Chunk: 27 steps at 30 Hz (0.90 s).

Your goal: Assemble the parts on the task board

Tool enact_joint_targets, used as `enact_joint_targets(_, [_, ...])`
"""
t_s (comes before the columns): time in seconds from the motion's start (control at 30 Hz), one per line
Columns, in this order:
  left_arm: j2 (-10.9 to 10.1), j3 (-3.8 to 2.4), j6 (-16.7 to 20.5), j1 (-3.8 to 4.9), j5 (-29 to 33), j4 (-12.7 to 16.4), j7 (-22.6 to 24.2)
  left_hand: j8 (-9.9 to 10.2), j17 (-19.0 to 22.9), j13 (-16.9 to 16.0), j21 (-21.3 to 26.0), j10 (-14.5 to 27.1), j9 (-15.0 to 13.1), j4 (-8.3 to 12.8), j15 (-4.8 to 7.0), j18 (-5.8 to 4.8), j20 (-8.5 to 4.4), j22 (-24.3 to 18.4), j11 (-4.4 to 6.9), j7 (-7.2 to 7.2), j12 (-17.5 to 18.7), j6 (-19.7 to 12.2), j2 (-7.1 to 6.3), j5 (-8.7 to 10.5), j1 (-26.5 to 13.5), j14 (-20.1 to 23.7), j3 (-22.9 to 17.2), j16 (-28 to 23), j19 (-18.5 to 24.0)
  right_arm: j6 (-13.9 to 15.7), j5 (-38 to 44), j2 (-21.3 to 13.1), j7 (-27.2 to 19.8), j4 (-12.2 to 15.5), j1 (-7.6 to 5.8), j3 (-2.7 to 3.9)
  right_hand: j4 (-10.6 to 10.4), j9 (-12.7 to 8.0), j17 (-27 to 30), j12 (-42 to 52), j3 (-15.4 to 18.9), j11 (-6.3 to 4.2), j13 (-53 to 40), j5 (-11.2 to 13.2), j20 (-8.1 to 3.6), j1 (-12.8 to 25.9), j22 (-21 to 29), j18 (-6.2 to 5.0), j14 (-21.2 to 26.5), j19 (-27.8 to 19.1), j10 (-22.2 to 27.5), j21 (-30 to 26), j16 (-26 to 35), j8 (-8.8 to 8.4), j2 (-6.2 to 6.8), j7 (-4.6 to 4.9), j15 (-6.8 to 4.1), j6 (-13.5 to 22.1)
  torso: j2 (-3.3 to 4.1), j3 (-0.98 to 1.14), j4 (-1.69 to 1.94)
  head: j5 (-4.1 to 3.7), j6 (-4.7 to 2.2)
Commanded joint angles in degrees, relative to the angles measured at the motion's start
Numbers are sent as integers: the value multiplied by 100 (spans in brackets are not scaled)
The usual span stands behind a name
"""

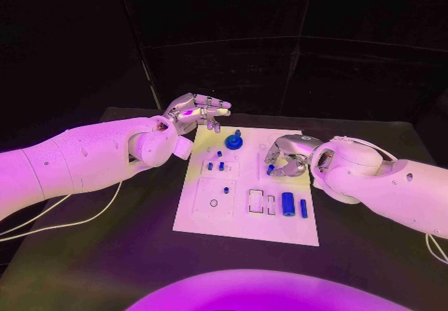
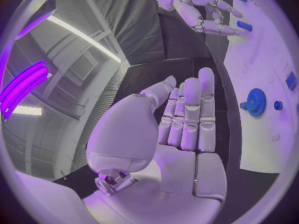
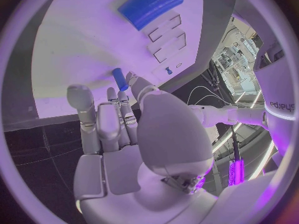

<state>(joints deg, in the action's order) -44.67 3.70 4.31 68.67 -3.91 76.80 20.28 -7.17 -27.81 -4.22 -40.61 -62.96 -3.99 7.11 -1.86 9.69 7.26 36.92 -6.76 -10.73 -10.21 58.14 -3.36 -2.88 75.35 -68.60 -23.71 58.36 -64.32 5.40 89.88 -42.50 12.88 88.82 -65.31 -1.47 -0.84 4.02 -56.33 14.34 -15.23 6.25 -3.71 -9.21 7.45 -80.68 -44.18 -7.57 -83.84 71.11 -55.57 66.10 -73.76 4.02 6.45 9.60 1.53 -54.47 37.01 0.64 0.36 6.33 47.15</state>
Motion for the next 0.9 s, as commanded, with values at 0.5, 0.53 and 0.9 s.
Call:
enact_joint_targets(0.5, [9,-5,-60,10,-6,-2,72,-42,10,-3,36,50,1,-14,18,81,12,-10,3,-20,-23,-33,31,0,27,37,34,12,34,-222,106,105,-12,-109,-6,-1,-115,25,-105,-73,-386,-146,-1,55,-125,-117,-145,-32,-107,170,-872,119,-82,115,-234,-70,-156,-550,-1,5,-11,8,37])
enact_joint_targets(0.53, [9,-5,-62,10,-6,-2,70,-42,10,-3,36,50,1,-14,18,81,12,-10,3,-20,-23,-33,31,0,27,37,34,12,34,-218,116,106,-10,-108,-6,-2,-111,26,-107,-82,-409,-155,-3,59,-133,-128,-151,-31,-108,175,-912,124,-85,119,-234,-75,-163,-575,-1,5,-9,5,40])
enact_joint_targets(0.9, [1,-5,-74,10,-6,5,52,-43,12,-2,38,56,2,-18,16,81,13,-12,1,-22,-27,-36,34,0,23,38,41,13,34,37,163,75,-45,-45,-4,-2,-31,16,-113,-142,-568,-182,-16,95,-163,-240,-188,-23,-110,196,-1099,147,-100,111,-224,-80,-191,-662,-5,3,-8,1,48])
